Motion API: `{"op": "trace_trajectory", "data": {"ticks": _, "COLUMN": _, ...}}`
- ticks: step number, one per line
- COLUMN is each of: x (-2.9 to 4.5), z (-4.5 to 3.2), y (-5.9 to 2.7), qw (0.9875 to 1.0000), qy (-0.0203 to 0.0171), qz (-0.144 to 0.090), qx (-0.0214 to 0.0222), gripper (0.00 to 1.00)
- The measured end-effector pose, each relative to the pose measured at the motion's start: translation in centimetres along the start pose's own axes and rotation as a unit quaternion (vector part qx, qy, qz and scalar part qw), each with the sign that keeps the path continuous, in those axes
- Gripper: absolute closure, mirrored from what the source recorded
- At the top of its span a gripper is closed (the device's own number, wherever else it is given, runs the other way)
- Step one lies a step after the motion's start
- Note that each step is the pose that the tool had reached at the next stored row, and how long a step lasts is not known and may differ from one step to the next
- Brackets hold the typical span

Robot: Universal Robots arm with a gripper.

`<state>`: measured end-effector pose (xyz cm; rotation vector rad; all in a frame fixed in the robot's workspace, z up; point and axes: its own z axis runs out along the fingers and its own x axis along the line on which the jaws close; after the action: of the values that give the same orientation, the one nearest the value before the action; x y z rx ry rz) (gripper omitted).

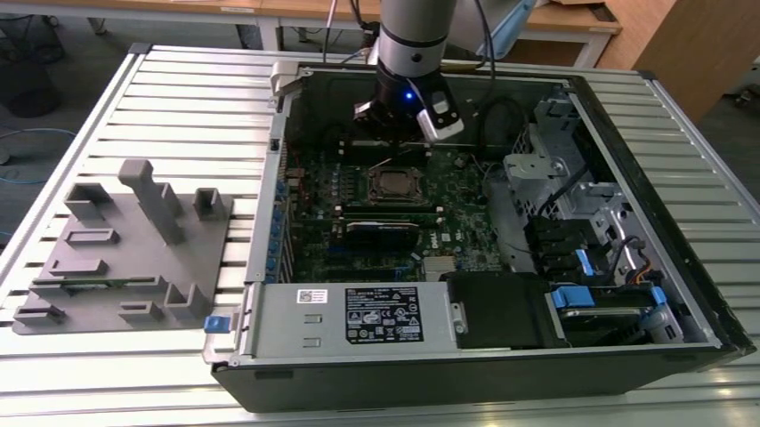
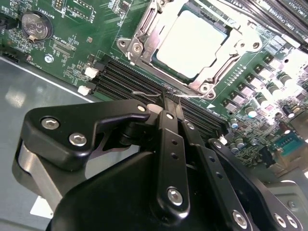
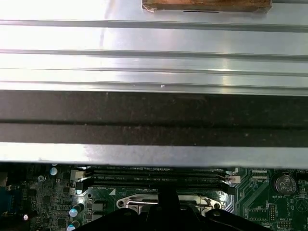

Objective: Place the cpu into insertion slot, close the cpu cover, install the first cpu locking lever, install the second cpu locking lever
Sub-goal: 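Install the first cpu locking lever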

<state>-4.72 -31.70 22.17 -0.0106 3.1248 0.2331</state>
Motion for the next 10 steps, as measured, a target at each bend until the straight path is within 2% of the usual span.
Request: {"op": "trace_trajectory", "data": {"ticks": 10, "x": -0.28, "z": 0.1, "y": 0.14, "qw": 1.0, "qy": 0.0001, "qz": 0.0, "qx": 0.0, "gripper": 0.89}}
